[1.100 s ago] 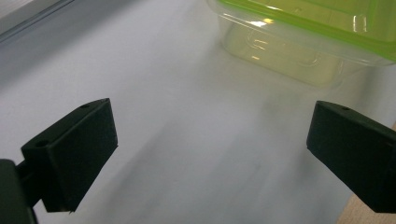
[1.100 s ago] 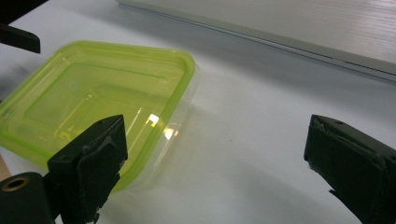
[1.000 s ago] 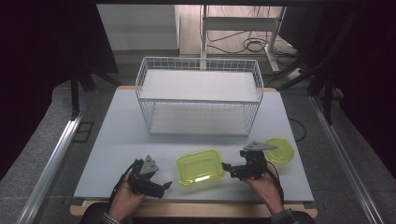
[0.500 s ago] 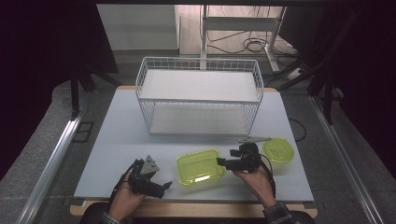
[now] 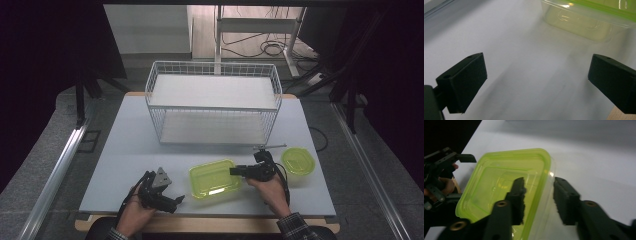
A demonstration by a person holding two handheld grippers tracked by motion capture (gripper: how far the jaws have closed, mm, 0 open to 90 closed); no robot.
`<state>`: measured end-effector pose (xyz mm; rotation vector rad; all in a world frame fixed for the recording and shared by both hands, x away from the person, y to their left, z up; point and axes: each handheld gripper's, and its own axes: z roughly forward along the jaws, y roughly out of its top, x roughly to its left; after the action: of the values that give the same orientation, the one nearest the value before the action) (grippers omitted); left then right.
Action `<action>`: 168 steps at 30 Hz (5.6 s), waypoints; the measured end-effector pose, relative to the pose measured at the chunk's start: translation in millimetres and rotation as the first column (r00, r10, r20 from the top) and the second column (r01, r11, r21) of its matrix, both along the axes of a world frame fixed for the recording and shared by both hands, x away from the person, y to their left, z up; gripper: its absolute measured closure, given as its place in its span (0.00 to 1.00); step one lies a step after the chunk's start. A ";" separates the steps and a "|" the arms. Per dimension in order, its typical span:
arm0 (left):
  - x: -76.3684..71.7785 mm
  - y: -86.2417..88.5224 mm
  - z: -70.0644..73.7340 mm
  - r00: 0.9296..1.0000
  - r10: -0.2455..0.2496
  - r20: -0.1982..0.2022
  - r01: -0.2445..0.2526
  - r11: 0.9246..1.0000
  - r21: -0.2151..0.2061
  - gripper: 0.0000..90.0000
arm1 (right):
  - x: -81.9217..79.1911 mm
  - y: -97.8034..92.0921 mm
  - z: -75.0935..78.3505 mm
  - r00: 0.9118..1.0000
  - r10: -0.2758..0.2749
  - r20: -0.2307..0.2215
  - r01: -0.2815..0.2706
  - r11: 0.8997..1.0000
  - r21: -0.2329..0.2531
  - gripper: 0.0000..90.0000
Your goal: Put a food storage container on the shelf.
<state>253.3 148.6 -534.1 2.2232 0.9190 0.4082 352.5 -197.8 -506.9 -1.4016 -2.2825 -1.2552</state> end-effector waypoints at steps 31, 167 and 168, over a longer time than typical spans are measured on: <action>1.1 6.6 1.9 0.999 0.031 0.014 -0.031 0.999 -0.008 0.02 | 12.2 -20.1 21.1 0.993 -0.033 -0.113 0.060 0.969 0.238 0.89; 2.8 8.5 0.8 1.000 0.030 0.004 -0.030 0.999 -0.033 0.02 | 132.3 31.4 191.6 0.898 -0.304 0.319 0.297 0.952 0.070 0.44; 2.9 8.8 1.0 1.000 0.030 0.007 -0.029 0.999 -0.034 0.02 | 131.4 30.6 192.7 0.899 -0.297 0.323 0.291 0.954 0.067 0.42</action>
<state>256.2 157.3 -533.2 2.1787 0.9490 0.4115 483.9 -167.2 -314.3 -1.6922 -2.3134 -1.7143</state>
